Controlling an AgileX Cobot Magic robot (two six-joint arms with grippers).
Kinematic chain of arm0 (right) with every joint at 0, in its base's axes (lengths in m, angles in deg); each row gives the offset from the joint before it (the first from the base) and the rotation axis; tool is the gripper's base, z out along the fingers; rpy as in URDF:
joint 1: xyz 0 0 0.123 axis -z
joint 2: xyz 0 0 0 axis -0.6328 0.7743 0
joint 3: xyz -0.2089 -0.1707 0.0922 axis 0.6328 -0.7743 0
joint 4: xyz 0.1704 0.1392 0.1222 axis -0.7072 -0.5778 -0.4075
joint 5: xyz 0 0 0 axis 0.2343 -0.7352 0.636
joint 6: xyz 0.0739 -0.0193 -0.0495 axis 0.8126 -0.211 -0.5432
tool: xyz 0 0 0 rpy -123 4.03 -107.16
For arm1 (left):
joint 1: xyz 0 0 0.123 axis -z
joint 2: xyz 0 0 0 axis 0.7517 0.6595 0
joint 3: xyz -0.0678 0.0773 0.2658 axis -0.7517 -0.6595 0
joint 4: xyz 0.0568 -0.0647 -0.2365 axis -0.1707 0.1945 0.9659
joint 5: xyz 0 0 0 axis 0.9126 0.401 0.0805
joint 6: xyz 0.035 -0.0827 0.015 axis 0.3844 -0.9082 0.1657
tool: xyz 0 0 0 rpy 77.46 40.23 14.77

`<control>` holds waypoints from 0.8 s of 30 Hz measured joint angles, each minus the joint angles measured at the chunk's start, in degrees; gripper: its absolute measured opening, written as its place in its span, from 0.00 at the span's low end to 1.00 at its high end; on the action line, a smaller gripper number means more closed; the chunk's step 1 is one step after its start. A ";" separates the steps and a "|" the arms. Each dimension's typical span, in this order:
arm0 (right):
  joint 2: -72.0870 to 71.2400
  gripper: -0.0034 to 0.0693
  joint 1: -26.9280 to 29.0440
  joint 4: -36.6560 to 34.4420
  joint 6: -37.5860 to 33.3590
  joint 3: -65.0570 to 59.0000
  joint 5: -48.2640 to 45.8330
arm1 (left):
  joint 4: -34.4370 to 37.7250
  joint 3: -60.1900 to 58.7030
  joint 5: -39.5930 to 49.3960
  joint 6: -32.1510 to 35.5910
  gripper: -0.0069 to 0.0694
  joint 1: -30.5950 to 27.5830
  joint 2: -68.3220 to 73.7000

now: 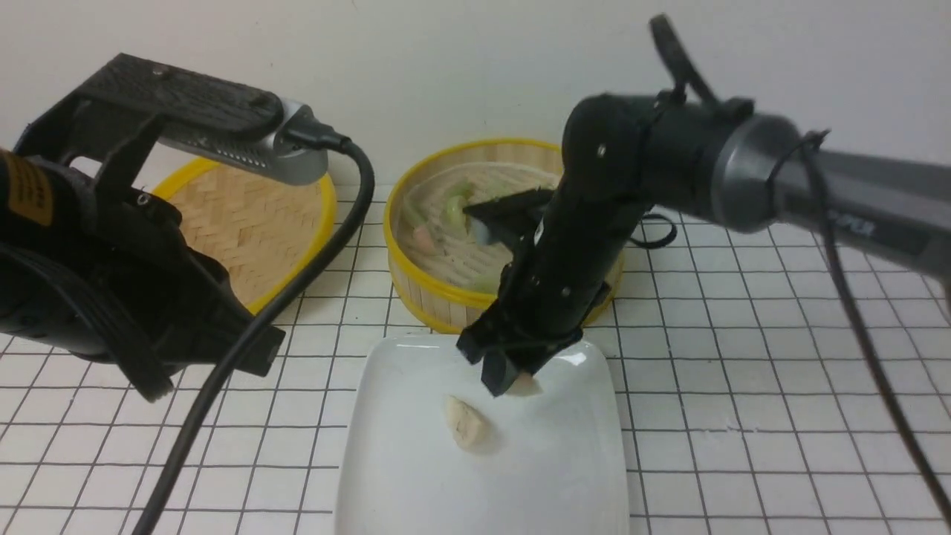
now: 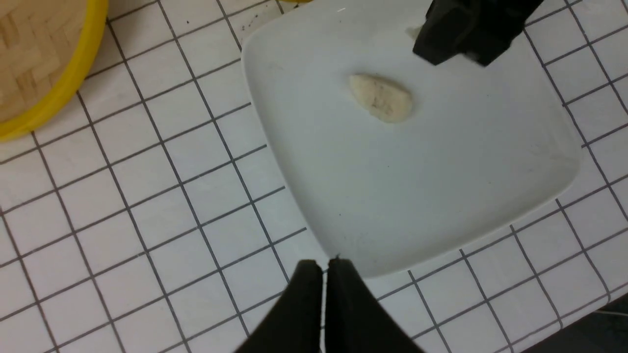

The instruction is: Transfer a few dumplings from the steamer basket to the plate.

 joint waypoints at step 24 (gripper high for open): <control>-38.00 0.11 -0.06 8.67 10.41 -8.83 -4.79 | 0.00 0.00 -2.48 0.84 0.08 0.00 0.00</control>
